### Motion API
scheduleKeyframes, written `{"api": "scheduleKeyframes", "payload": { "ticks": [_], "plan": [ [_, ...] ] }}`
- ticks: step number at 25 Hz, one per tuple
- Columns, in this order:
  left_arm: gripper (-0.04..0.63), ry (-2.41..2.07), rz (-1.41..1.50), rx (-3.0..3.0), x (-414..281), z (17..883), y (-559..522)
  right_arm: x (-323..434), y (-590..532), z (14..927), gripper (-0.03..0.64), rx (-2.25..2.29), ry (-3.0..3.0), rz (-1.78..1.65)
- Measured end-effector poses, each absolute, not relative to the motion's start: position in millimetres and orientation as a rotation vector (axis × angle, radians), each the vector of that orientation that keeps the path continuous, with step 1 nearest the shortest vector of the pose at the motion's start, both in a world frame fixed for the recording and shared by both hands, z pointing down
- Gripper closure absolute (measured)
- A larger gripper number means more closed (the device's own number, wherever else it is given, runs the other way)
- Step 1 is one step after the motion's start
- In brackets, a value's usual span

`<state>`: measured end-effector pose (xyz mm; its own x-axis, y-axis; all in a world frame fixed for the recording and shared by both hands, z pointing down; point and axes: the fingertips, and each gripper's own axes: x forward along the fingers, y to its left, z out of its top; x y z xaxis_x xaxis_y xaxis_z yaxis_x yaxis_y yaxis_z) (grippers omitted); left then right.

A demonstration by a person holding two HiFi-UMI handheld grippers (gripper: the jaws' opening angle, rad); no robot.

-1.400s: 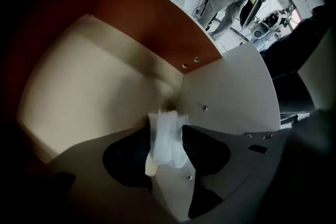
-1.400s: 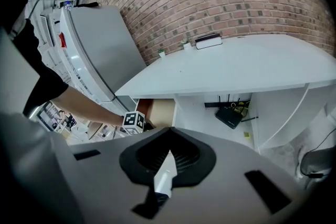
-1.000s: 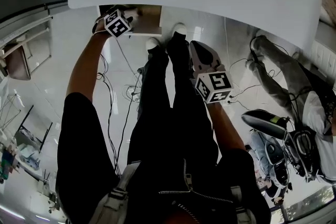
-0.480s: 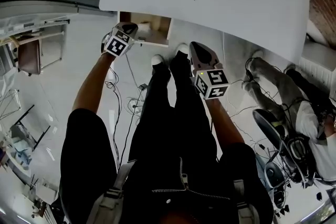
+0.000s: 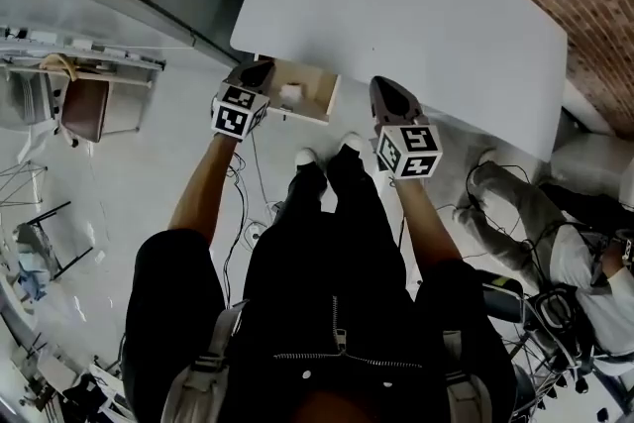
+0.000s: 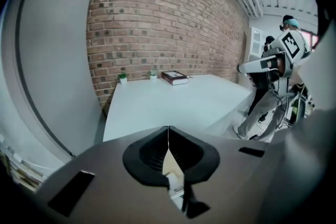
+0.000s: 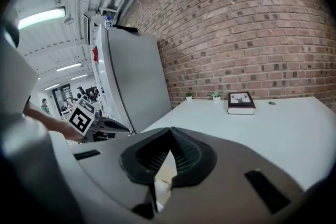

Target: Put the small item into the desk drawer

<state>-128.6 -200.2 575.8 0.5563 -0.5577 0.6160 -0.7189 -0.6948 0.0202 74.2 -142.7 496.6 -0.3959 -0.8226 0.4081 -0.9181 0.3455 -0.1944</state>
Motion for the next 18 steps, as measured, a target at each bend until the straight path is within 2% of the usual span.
{"api": "scheduleKeyframes", "payload": {
  "ticks": [18],
  "plan": [
    [0.574,-1.433,0.436,2.658,-182.3,393.3,-192.5,54.3,-166.4,381.0,0.614,1.624,-2.591,0.250]
  ]
}}
